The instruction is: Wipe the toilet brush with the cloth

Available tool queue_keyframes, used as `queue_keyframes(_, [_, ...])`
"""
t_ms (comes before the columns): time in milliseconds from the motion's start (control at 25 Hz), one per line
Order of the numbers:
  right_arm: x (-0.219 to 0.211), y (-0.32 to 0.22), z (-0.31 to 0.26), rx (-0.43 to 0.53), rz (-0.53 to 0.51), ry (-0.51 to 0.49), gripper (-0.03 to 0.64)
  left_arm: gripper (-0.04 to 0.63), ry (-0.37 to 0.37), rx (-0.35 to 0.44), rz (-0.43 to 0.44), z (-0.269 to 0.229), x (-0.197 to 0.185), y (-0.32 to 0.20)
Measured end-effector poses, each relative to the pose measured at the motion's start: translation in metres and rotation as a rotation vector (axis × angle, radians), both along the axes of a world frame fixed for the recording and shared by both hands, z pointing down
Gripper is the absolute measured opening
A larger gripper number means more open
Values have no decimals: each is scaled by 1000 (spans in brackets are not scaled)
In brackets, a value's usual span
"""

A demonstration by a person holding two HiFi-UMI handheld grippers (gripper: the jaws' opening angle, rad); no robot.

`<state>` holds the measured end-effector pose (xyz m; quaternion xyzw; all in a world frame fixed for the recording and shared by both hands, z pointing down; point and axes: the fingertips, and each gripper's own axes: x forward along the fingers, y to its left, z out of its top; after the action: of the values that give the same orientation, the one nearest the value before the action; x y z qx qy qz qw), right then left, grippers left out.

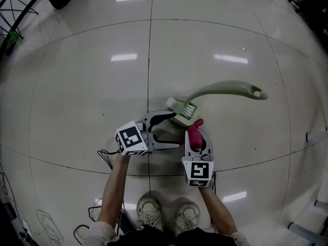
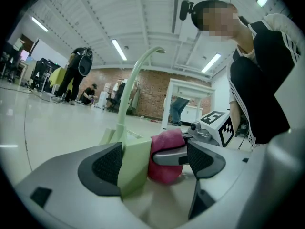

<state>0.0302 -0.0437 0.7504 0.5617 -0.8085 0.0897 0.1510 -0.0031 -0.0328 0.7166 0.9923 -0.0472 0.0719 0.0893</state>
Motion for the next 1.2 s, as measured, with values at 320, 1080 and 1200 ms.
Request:
queue_keyframes(320, [5,12,4,-2,2,22,69,407,24,-13,-25,-1,3,22])
queue_keyframes(1080, [-47,35,11,-7,-238,-33,69,405,64,-48,32,-9,11,54])
queue_keyframes(1200, [-44,34,11,-7,-228,-36,69,405,72,-3,-26,-18,-1,37])
